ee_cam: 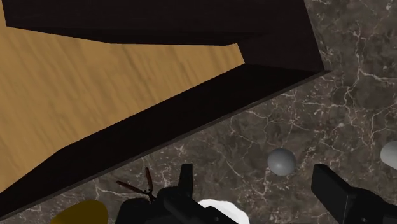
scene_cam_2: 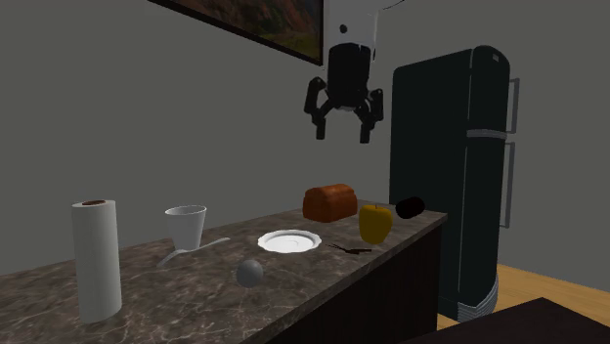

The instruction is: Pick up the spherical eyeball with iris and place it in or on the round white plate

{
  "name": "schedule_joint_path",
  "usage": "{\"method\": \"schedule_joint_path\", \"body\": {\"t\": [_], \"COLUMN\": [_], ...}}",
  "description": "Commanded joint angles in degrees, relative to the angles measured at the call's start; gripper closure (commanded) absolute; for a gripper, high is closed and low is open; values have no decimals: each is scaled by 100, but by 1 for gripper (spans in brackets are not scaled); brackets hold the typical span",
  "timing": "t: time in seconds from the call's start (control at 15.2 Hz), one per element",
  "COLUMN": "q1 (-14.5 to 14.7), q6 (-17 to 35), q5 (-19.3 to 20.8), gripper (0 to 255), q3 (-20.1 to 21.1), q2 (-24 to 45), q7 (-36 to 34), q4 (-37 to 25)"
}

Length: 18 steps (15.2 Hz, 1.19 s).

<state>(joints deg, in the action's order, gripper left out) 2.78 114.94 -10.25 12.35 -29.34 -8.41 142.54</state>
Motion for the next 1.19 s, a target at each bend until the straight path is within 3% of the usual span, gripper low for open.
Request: {"method": "schedule_joint_path", "body": {"t": [0.0, 0.53, 0.86, 1.12], "q1": [24, 18, 77, 324], "q6": [323, 1566, 2101, 2331], "q5": [31, 618, 1468, 2263], "gripper": [0, 0, 0, 0], "q3": [195, 926, 1179, 1126], "q2": [344, 2039, 3252, 4244], "q7": [-171, -1099, -1943, -2649], "q4": [-46, -462, -983, -1550]}}
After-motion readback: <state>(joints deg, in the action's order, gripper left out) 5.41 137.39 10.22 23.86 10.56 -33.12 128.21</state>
